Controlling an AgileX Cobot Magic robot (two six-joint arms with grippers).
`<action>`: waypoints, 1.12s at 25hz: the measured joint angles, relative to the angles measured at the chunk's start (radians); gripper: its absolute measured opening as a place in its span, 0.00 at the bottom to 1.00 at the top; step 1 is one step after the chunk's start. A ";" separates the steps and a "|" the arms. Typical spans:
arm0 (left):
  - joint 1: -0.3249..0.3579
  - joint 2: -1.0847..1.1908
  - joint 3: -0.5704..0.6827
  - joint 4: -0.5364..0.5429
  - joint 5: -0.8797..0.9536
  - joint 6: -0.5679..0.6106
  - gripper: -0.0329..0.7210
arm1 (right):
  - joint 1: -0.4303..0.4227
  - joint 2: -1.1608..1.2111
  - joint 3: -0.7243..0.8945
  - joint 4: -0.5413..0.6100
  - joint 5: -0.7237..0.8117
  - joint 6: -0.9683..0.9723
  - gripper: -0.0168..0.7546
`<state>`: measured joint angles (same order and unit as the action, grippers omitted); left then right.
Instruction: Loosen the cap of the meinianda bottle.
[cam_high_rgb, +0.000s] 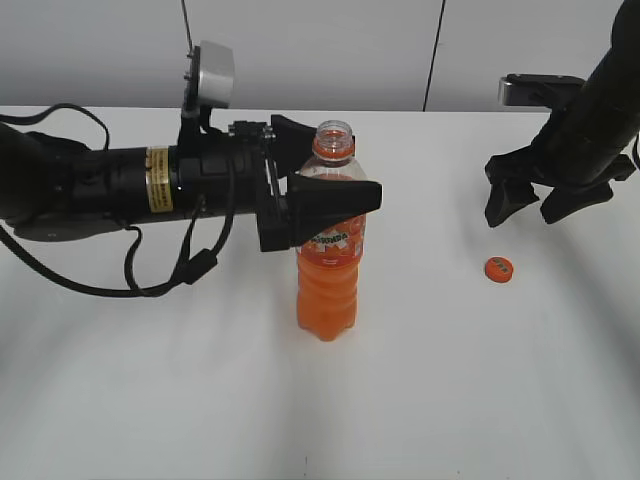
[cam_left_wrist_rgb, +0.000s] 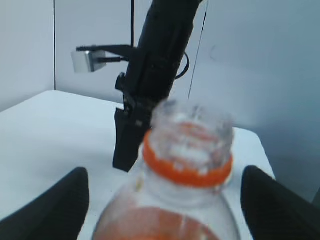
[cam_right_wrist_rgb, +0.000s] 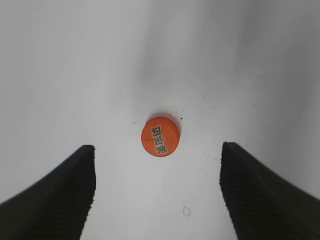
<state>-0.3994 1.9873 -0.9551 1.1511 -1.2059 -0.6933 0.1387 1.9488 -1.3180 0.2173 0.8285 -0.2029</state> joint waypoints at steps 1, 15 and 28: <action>0.000 -0.019 0.000 0.000 0.000 -0.009 0.79 | 0.000 0.000 0.000 0.000 0.000 0.000 0.77; 0.000 -0.275 0.000 -0.063 0.001 -0.141 0.79 | 0.000 0.000 0.000 0.001 0.009 -0.002 0.77; 0.045 -0.581 -0.017 -0.355 0.874 -0.176 0.79 | 0.000 -0.064 -0.002 0.021 0.048 0.012 0.77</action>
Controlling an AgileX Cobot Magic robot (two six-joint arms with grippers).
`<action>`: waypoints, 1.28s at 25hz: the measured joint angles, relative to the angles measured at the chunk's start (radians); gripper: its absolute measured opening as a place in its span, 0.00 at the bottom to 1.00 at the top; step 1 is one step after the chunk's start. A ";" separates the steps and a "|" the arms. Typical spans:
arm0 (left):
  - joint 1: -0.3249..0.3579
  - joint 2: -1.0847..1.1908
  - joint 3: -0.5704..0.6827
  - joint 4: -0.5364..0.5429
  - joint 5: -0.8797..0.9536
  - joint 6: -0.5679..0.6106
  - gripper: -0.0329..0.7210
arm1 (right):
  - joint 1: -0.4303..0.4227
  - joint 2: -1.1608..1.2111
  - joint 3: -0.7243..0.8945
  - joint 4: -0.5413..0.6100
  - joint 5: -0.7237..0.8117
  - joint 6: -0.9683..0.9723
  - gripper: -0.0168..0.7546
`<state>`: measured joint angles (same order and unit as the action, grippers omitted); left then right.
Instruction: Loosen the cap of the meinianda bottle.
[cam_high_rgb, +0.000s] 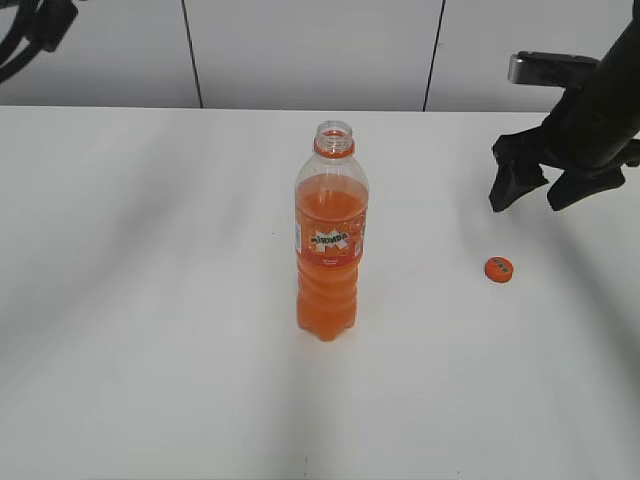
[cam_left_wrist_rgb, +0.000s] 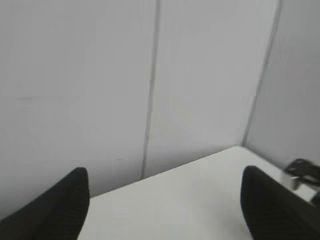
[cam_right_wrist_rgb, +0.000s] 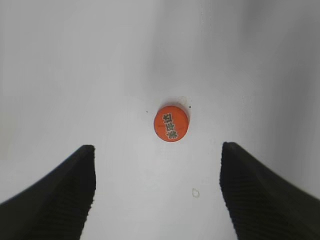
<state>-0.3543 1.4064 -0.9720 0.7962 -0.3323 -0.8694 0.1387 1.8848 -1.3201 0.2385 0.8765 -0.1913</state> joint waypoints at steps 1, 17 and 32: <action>0.011 0.000 -0.005 -0.012 0.052 -0.006 0.79 | 0.000 -0.010 -0.002 0.002 0.001 0.001 0.77; 0.241 0.158 -0.062 -0.121 0.622 0.080 0.60 | -0.004 -0.108 -0.018 -0.033 0.046 0.018 0.77; 0.420 0.238 -0.062 -0.674 0.846 0.715 0.53 | -0.136 -0.108 -0.018 -0.155 0.048 0.099 0.78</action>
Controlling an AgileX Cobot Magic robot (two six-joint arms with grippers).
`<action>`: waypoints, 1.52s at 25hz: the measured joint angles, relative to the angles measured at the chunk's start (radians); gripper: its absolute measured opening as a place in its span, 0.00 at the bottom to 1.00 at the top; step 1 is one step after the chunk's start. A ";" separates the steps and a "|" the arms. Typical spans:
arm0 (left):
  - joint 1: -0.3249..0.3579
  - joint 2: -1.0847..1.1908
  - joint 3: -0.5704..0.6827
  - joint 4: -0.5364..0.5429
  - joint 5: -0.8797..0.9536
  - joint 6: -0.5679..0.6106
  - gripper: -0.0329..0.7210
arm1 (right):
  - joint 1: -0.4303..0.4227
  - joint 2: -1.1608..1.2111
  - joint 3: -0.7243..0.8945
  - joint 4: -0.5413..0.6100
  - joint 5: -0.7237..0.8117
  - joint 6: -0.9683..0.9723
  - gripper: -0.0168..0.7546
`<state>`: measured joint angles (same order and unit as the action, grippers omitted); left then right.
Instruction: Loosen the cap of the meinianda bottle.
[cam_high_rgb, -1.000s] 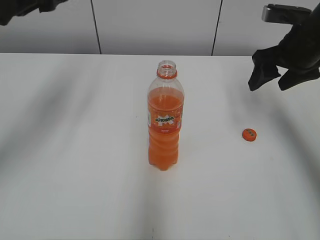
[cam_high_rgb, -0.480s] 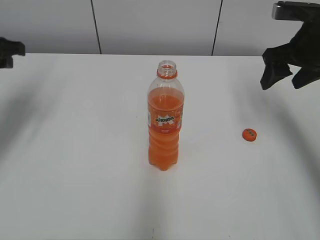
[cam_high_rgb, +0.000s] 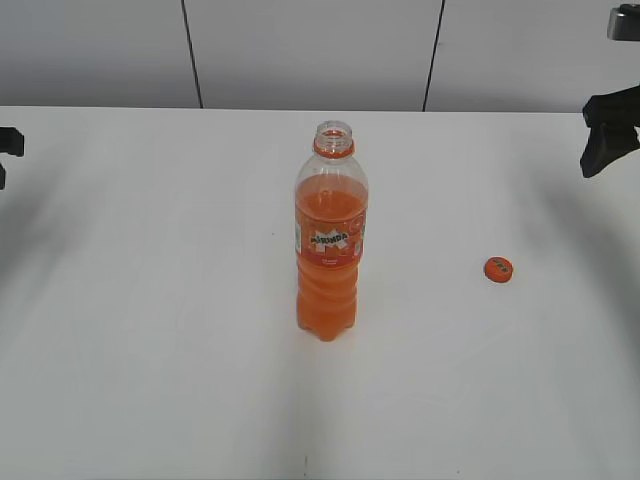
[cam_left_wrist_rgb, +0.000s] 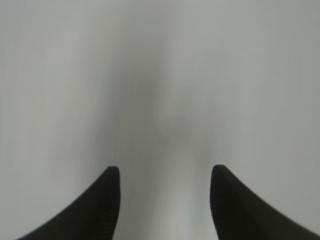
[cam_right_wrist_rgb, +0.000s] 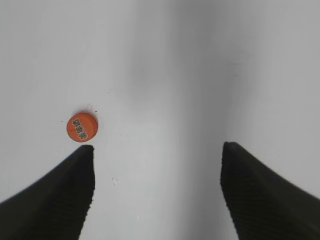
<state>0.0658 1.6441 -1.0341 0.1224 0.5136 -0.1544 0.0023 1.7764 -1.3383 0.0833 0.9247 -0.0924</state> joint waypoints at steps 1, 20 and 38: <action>0.000 0.000 -0.001 -0.001 -0.001 0.003 0.53 | 0.000 0.000 0.000 0.000 0.000 0.000 0.78; 0.000 -0.128 -0.118 -0.041 0.174 0.080 0.73 | 0.000 -0.118 0.000 -0.005 0.002 -0.001 0.78; -0.090 -0.566 -0.118 -0.062 0.280 0.182 0.72 | 0.000 -0.558 0.000 -0.033 0.145 -0.055 0.78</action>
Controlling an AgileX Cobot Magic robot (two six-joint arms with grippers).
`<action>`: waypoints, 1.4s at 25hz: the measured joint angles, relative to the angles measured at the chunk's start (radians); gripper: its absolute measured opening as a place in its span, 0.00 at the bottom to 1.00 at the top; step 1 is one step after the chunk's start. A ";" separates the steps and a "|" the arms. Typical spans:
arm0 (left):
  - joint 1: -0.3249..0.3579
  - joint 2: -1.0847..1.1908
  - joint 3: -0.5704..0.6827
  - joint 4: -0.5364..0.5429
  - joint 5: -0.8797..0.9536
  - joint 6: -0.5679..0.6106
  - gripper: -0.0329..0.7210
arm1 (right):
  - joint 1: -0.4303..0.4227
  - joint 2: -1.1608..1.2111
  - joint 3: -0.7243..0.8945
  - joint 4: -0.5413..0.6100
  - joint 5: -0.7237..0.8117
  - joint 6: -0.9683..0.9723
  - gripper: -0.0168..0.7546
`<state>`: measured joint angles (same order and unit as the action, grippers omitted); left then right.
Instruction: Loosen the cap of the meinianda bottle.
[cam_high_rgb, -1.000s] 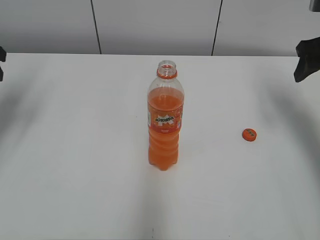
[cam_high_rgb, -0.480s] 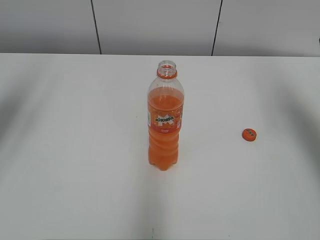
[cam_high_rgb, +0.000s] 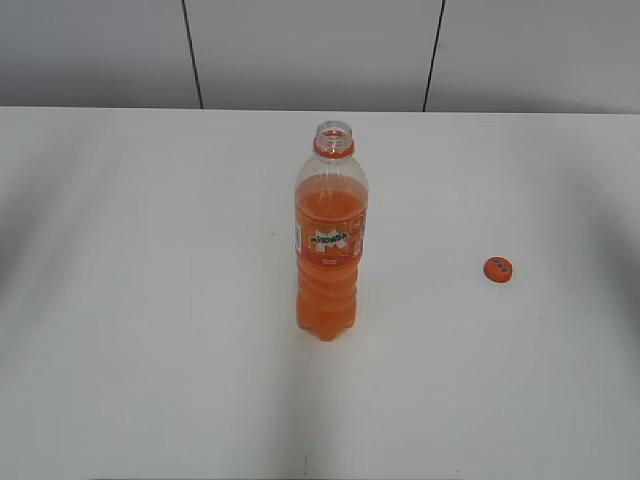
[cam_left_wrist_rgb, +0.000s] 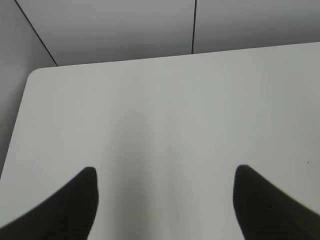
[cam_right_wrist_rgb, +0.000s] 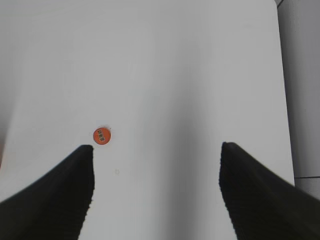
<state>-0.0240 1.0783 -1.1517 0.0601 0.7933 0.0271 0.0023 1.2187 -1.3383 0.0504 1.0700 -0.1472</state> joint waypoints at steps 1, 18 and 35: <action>0.000 -0.024 0.000 -0.001 0.007 0.000 0.72 | 0.000 -0.025 0.000 0.000 0.011 0.000 0.78; 0.000 -0.437 0.222 -0.049 -0.001 0.000 0.72 | 0.000 -0.432 0.165 0.046 0.039 -0.002 0.78; 0.000 -0.861 0.388 -0.083 0.105 -0.008 0.72 | 0.000 -0.883 0.616 0.121 -0.038 0.068 0.78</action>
<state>-0.0240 0.2170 -0.7636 -0.0226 0.8985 0.0195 0.0023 0.3353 -0.7220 0.1716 1.0325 -0.0794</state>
